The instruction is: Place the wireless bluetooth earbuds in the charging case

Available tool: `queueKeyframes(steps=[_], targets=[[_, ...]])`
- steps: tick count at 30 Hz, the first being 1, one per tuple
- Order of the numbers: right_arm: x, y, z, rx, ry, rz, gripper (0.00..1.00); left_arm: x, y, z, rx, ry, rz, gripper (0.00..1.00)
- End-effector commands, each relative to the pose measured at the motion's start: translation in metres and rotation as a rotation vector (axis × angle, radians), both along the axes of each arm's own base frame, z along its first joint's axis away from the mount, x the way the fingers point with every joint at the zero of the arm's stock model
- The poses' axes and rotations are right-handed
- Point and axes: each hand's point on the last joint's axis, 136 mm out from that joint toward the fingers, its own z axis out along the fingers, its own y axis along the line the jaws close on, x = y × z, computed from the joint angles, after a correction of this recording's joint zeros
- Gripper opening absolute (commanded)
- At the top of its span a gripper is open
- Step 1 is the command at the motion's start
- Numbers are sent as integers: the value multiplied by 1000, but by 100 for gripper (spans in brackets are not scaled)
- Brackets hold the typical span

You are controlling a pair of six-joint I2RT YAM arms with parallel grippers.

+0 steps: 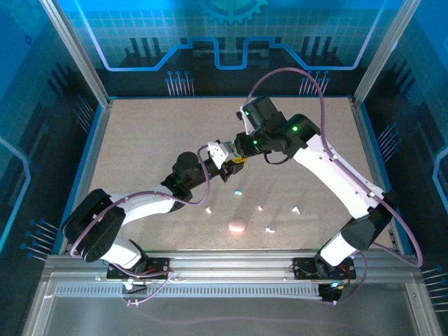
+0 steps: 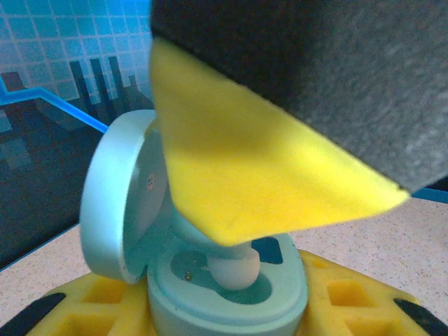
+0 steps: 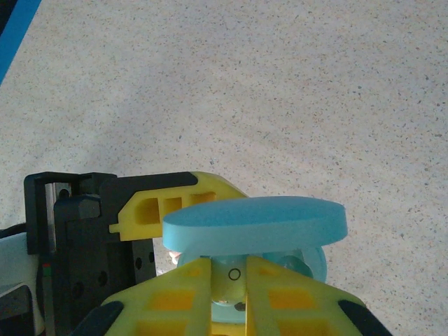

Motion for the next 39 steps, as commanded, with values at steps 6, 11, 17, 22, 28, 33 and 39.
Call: queueKeyframes(steps=[6, 11, 17, 22, 28, 33, 39], targets=[[-7, -9, 15, 2, -40, -12, 17, -5, 0, 26, -31, -75, -7, 36], [-8, -9, 20, 19, -56, -10, 17, -5, 0, 25, -29, -74, -10, 36], [-9, -13, 16, -7, -54, -5, 17, -6, 0, 26, -33, -77, -13, 36], [-9, -16, 14, -24, -57, -2, 18, -10, 0, 30, -50, -91, -30, 36], [-9, -22, 12, -38, -59, -6, 18, -14, -1, 33, -64, -100, -51, 36], [-10, -23, 18, -24, -74, -4, 18, -15, -1, 31, -56, -97, -55, 36], [-10, -26, 14, -47, -78, 2, 18, -19, -1, 35, -68, -103, -79, 36]])
